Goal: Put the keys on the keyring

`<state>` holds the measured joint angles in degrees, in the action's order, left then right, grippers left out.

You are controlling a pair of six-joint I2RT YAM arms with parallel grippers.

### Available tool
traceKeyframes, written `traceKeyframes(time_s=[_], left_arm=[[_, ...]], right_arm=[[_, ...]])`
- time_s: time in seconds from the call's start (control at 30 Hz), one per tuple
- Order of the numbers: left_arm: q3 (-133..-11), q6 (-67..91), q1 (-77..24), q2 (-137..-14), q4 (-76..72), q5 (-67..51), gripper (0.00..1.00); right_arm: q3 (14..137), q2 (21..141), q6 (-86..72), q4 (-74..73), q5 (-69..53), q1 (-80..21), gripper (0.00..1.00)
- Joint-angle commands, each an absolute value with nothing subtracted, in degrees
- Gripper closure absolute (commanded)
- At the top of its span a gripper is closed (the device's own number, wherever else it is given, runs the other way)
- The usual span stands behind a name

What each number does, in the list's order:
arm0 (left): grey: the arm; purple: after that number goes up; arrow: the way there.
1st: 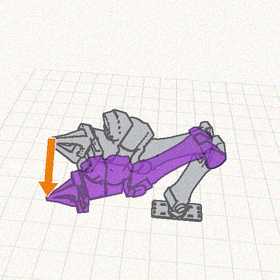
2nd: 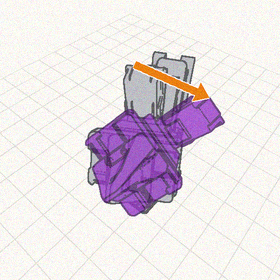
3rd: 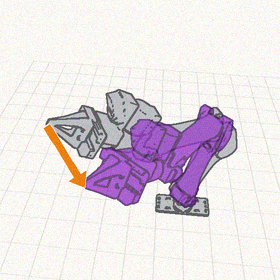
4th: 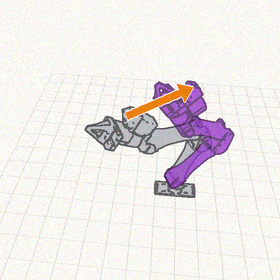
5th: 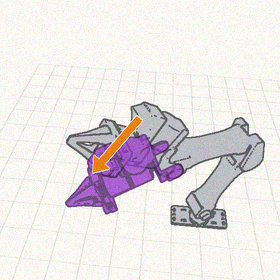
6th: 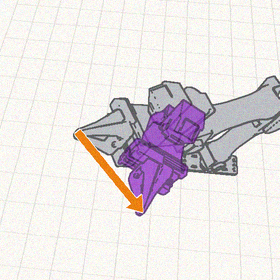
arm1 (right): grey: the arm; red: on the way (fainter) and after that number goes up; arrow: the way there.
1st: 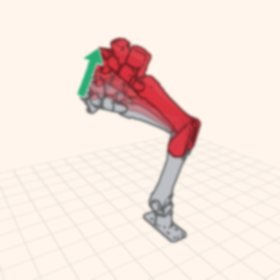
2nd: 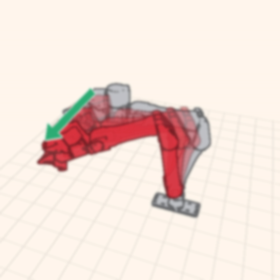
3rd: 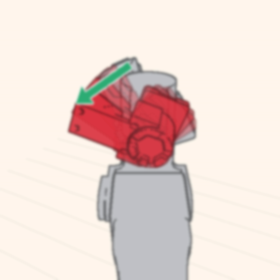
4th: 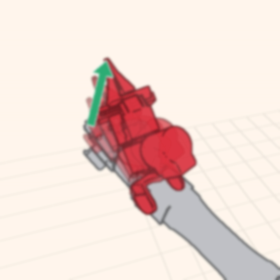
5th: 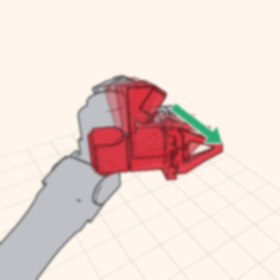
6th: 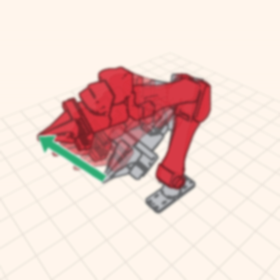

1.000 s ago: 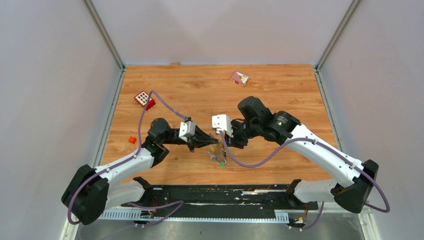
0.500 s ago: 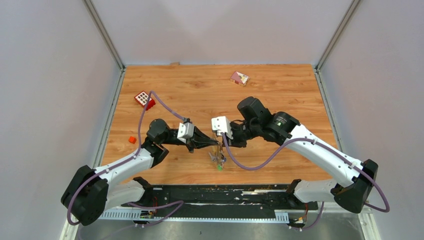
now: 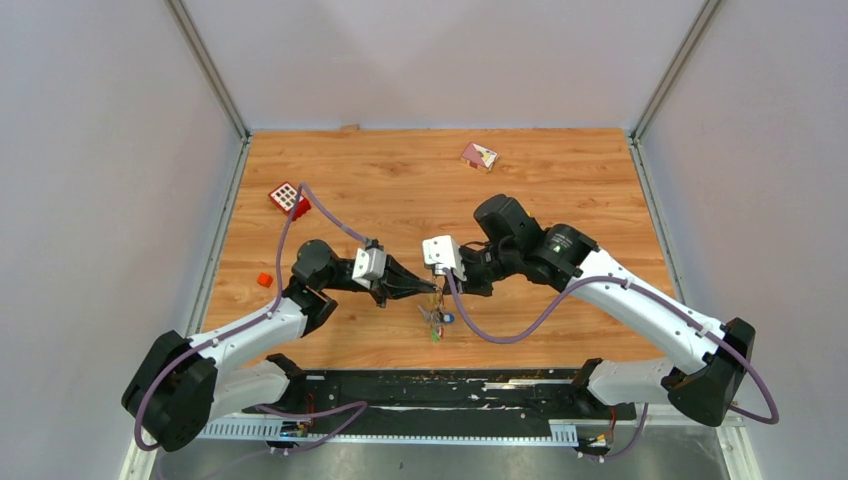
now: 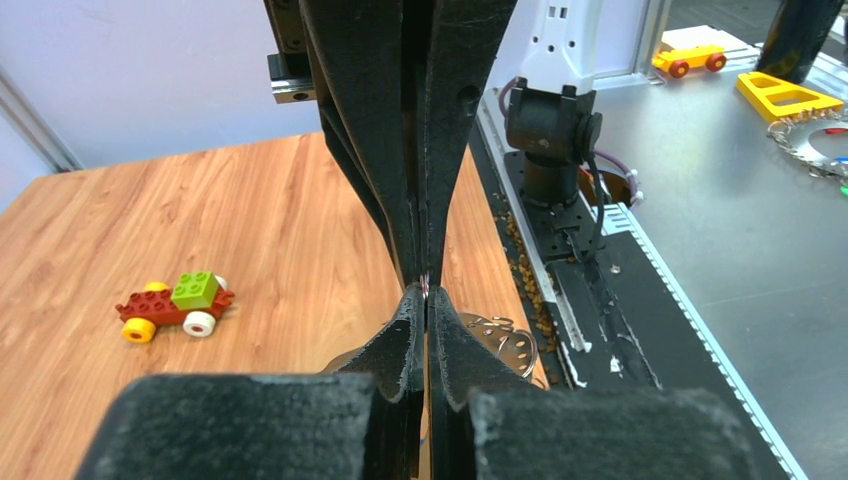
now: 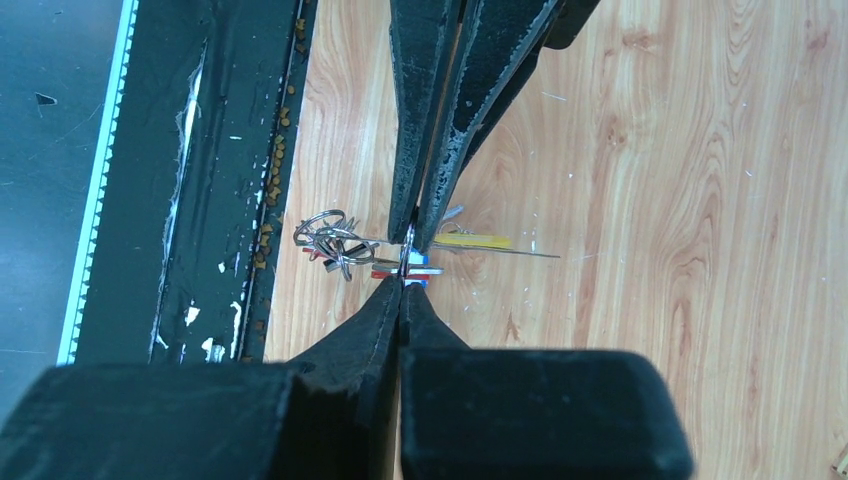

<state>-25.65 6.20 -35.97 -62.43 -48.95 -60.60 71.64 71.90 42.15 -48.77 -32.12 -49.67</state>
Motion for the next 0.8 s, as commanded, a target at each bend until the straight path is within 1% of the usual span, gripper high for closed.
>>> traceKeyframes(time_s=[0.0, 0.77], left_arm=[[-25.53, 7.53, -35.96, -61.24, -55.02, -61.91, 1.00], [-25.05, 8.83, -36.01, -60.90, -56.72, -63.31, 1.00]], right_arm=[[70.84, 71.08, 43.33, -46.32, -34.38, -49.37, 1.00], [69.40, 72.33, 43.44, -44.06, -35.51, -49.40, 1.00]])
